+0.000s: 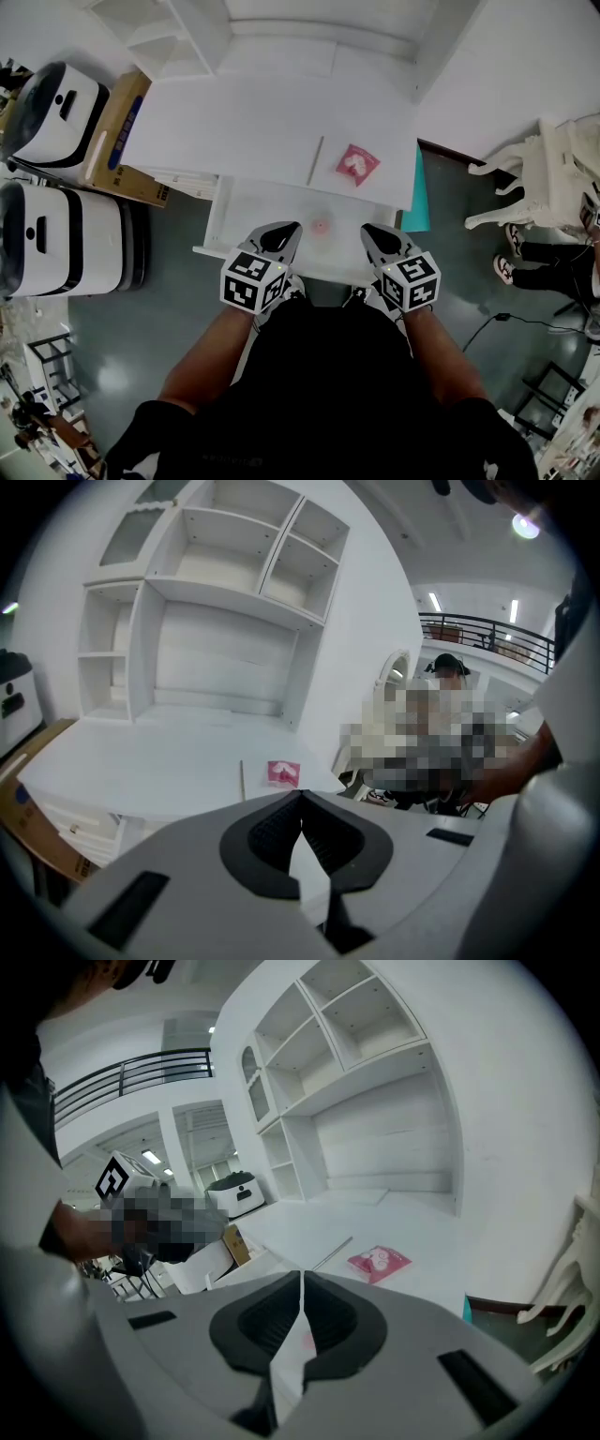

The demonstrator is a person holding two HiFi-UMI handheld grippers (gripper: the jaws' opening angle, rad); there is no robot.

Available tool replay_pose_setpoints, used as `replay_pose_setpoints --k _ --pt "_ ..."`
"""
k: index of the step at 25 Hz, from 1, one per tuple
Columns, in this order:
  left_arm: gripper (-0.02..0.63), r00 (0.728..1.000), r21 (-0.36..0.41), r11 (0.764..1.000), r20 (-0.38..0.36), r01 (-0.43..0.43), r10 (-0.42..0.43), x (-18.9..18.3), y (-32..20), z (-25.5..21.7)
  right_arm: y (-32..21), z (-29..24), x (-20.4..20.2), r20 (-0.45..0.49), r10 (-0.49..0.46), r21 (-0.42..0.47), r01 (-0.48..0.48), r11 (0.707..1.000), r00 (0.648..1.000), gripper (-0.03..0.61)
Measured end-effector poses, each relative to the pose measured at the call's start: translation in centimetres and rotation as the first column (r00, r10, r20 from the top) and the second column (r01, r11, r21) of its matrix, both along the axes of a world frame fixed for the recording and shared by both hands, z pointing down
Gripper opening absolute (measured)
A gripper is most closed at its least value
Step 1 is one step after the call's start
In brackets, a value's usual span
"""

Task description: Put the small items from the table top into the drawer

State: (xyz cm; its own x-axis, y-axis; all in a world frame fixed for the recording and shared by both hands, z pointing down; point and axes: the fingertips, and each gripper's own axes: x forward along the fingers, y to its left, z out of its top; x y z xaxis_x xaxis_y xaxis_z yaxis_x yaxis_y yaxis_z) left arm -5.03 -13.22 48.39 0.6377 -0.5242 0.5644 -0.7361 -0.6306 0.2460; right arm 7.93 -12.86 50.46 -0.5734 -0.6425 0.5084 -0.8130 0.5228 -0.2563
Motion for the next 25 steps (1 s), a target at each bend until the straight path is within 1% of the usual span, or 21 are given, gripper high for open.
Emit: replay_pose_setpoints --k 4,9,13,18,20,23,25 --pt "0.009 1.0 -0.01 1.0 0.006 0.014 -0.014 -0.5 -0.2 0.4 -1.2 1.2 0.2 -0.111 -0.019 0.02 0.022 1.0 0.994 0.032" --pt "0.009 0.999 -0.031 0.999 0.009 0.034 -0.034 -1.0 -0.1 1.0 -4.2 3.2 1.1 -0.201 -0.005 0.031 0.012 0.999 0.979 0.032" --pt "0.009 0.998 -0.039 0.997 0.011 0.06 -0.06 -1.9 0.0 1.3 -6.9 4.6 1.5 -0.301 -0.025 0.057 0.044 0.997 0.953 0.034" --pt "0.009 0.995 -0.053 0.993 0.014 0.102 -0.101 -3.0 0.0 1.8 -9.4 6.5 1.0 -0.359 -0.069 0.048 0.092 0.995 0.931 0.039" --pt "0.009 0.994 -0.057 0.992 0.014 0.113 -0.113 -3.2 0.0 1.8 -10.3 7.3 0.7 -0.371 -0.086 0.037 0.108 0.993 0.925 0.082" --pt "0.009 0.992 -0.063 0.99 0.015 0.126 -0.125 -3.4 0.0 1.9 -12.0 8.5 0.7 -0.395 -0.082 0.032 0.102 0.994 0.915 0.091" --pt "0.009 0.991 -0.066 0.989 0.016 0.136 -0.135 -3.6 0.0 1.9 -13.2 9.3 0.7 -0.426 -0.082 0.03 0.104 0.994 0.901 0.092"
